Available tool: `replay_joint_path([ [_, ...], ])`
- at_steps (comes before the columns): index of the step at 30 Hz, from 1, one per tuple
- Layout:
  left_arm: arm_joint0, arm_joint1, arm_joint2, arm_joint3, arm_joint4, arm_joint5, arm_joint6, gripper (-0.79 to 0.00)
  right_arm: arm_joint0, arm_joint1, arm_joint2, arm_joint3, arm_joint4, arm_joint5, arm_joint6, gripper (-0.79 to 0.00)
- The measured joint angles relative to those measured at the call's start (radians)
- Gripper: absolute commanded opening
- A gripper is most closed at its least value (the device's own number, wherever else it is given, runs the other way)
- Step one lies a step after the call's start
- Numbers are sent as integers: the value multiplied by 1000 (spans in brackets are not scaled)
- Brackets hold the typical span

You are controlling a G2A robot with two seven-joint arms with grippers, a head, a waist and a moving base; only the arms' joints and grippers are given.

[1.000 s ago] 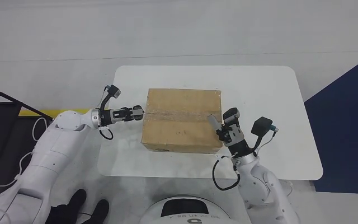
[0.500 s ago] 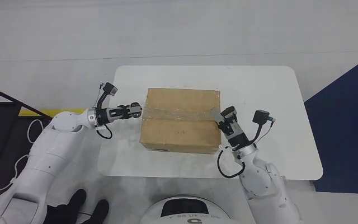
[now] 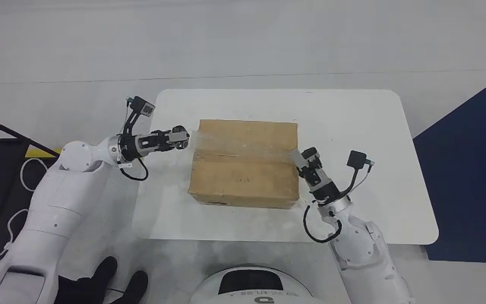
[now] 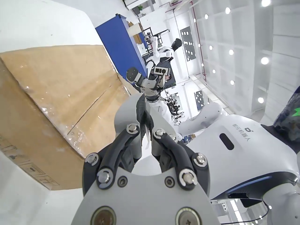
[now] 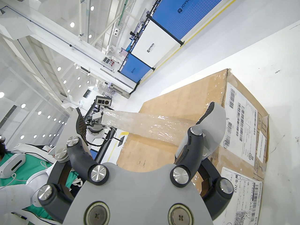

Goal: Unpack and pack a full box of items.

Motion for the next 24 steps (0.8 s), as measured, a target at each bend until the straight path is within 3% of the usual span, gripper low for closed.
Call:
replay_joint_path([
  [24, 20, -18, -5, 102, 69, -38, 38, -785, 90, 2, -53, 87, 96, 129, 83, 0],
])
